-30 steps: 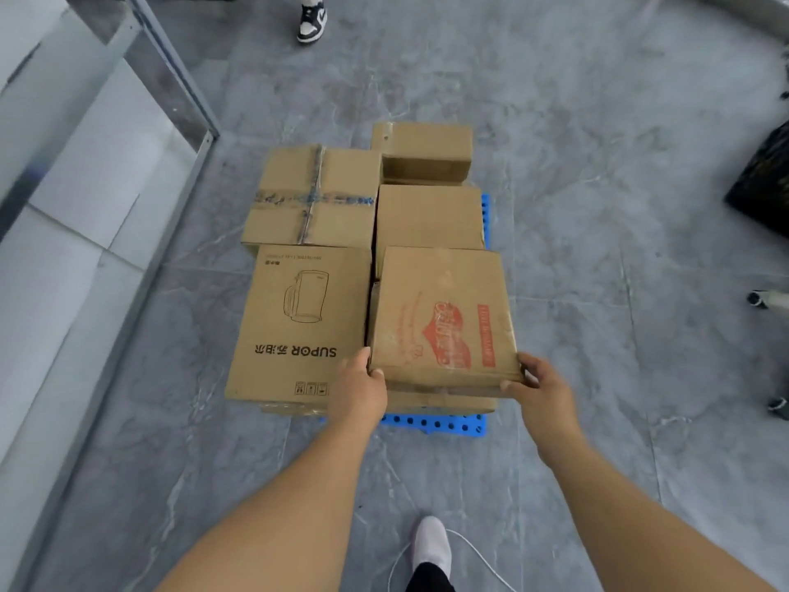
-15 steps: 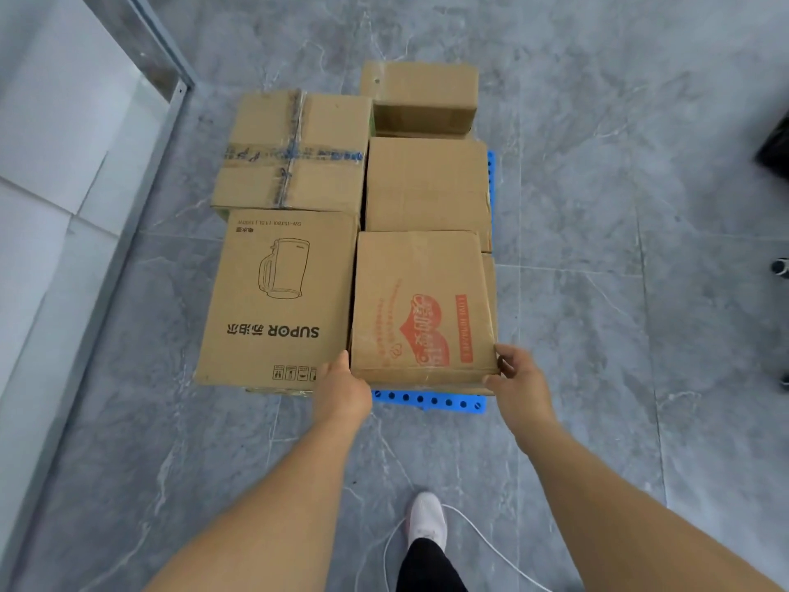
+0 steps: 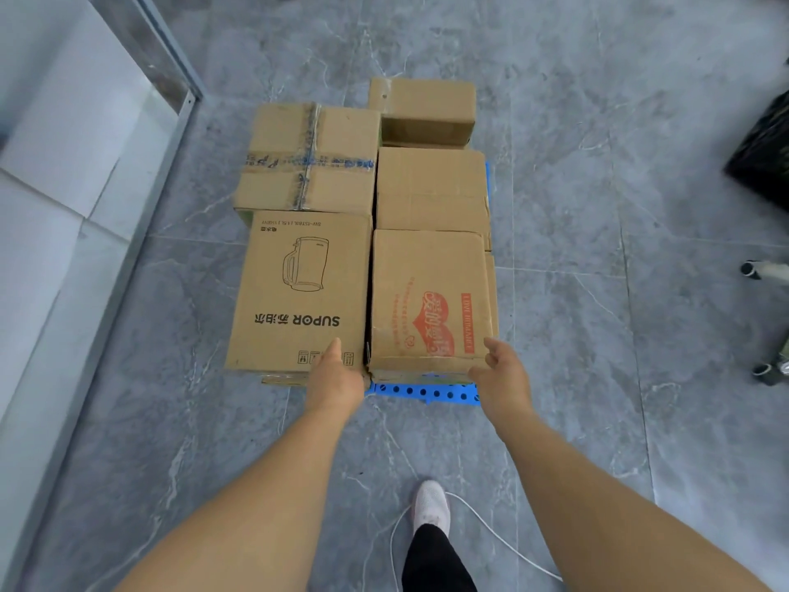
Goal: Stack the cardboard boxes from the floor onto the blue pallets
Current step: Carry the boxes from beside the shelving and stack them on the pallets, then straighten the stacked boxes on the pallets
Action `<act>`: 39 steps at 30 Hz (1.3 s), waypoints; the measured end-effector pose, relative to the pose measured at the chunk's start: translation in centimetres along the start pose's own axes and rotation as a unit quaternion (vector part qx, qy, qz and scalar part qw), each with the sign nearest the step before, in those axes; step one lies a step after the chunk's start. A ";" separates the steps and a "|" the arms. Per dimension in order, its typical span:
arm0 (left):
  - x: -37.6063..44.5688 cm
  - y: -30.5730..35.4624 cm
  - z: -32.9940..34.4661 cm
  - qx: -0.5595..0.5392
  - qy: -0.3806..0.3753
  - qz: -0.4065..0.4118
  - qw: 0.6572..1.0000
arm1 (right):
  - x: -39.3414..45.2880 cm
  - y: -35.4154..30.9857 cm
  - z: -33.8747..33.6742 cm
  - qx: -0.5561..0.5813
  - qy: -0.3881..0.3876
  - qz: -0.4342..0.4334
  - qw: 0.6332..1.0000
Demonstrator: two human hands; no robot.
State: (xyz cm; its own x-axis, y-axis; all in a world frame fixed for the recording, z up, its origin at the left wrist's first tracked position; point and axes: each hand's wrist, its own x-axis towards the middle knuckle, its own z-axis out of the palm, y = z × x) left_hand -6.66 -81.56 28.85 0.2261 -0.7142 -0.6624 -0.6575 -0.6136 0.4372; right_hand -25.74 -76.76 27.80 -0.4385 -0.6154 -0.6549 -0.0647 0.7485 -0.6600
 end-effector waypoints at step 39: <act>27.7 -31.1 6.1 -0.211 0.066 0.203 0.954 | 12.4 23.3 27.6 -0.096 0.070 -0.226 0.967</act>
State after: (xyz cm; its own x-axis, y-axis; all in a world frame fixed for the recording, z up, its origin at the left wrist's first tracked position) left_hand 15.65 -80.19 -6.79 0.1217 -0.9406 -0.3169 -0.3677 -0.3393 0.8658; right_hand -7.92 -73.82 -5.88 -0.4420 -0.8615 -0.2500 -0.4373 0.4503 -0.7784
